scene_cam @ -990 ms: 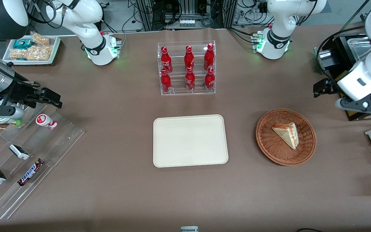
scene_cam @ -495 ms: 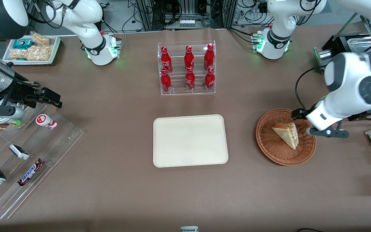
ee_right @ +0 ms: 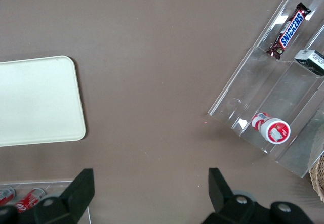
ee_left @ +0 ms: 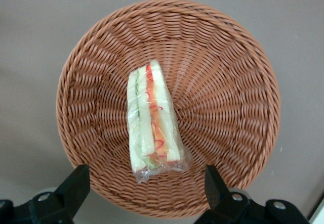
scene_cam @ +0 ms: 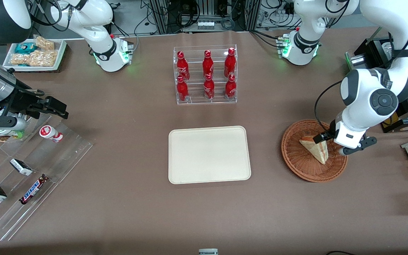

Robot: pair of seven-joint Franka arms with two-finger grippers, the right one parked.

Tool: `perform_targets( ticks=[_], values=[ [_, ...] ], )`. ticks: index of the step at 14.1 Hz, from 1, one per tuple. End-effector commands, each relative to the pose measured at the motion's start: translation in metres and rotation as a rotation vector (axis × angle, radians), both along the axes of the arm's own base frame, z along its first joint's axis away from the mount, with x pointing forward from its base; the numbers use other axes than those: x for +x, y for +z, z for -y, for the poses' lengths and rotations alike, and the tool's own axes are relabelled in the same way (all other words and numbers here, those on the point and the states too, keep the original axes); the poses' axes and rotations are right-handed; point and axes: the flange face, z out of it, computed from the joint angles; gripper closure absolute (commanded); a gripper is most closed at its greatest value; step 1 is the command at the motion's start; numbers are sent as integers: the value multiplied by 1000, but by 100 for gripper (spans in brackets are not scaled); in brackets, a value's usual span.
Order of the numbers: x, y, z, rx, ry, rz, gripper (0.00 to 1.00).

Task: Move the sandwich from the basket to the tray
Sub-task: 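Lower the left gripper and close it on the wrapped sandwich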

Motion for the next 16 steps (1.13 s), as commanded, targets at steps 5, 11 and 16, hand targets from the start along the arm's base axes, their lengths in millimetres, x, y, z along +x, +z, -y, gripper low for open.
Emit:
perform_targets(
  ticks=[5,11,16],
  values=[
    [-16,-67,-11,-12,382,100,0],
    [-4,-60,-11,-6,390,86,100],
    [38,7,9,14,353,14,100]
  ],
)
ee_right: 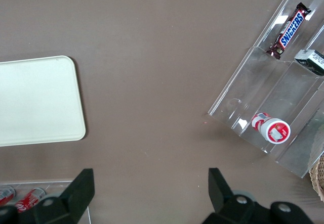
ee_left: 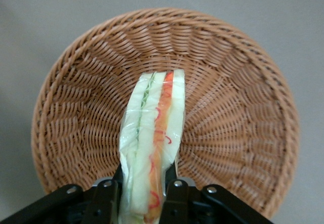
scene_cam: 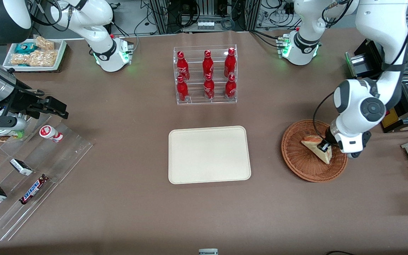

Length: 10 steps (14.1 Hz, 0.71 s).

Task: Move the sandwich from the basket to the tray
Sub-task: 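Lower the left gripper and close it on the wrapped sandwich, then lift the sandwich and carry it over the cream tray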

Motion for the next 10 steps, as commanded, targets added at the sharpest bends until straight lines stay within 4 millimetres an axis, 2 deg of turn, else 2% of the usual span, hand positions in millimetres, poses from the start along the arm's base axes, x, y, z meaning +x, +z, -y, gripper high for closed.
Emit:
perform_targets(
  ticks=[1,3,4,7,10],
  values=[
    [25,41,39,-3,-66,-8,100],
    [33,50,85,-9,-154,10,100],
    [34,51,120,-10,-212,22,99],
    [47,37,223,-12,-359,50,97],
    [32,14,320,4,-507,72,97]
  ],
)
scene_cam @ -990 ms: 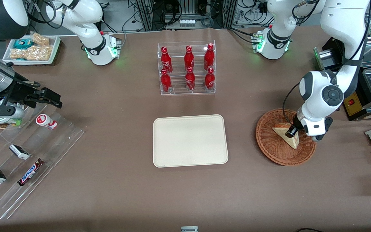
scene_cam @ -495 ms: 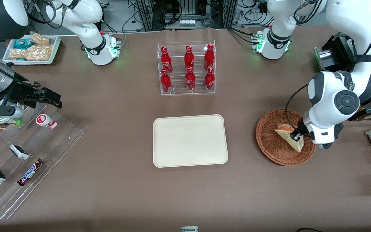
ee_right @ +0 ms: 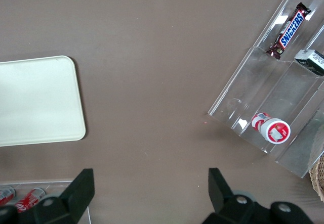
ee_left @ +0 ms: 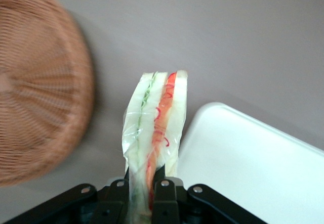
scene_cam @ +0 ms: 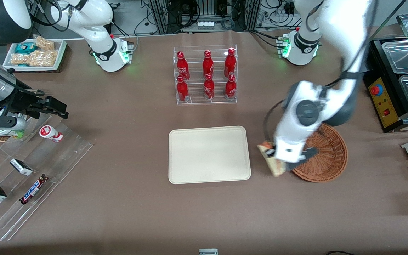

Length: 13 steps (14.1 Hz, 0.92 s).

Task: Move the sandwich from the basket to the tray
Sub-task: 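Lift the sandwich and carry it over the cream tray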

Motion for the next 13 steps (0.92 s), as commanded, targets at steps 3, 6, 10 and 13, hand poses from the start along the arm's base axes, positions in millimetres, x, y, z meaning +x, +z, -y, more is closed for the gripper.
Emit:
perform_targets(
  ticks=[3,6,10,13],
  values=[
    [-16,-34,119,56,-203,53,97],
    [-38,-51,166,31,-279,89,97],
    [-53,-75,196,12,-280,115,96],
    [-59,-90,199,12,-286,110,88]
  ],
)
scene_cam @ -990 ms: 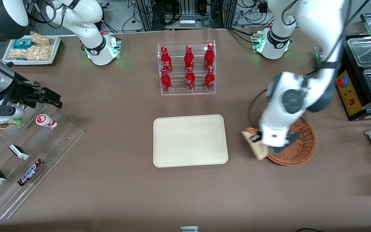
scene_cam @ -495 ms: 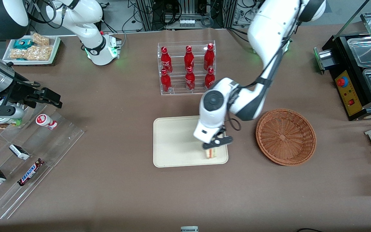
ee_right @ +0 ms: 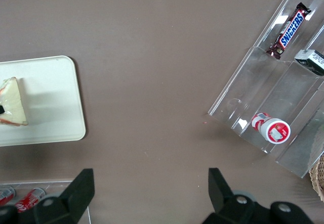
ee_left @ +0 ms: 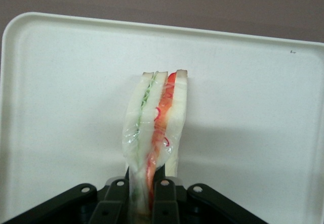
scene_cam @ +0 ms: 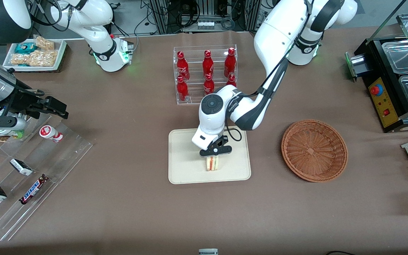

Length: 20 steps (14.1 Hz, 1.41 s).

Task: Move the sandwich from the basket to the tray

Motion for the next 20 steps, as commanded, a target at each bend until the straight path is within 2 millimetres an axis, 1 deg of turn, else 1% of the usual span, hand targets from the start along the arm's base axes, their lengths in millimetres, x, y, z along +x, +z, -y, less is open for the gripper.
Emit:
perform_targets(
  ticks=[1,2,3,4,6,7,9,11,13,14,15,16,17,18,20],
  values=[
    [1,-7,9,-5,10,35,64],
    [-1,-6,11,-6,5,39,2],
    [0,0,11,-11,7,45,0],
    [3,11,10,-19,17,52,0],
    [9,62,4,-46,35,78,0],
    [12,83,-6,-23,37,74,0],
    [12,137,-22,-4,56,70,0],
    [12,180,-42,-2,95,69,0],
    [18,211,-67,12,122,65,0],
    [29,220,-91,19,157,62,0],
    [38,223,-114,33,192,46,0],
    [43,227,-132,42,200,38,0],
    [50,227,-159,56,186,28,0],
    [52,230,-182,68,164,16,0],
    [54,235,-234,85,135,-8,0]
  ],
)
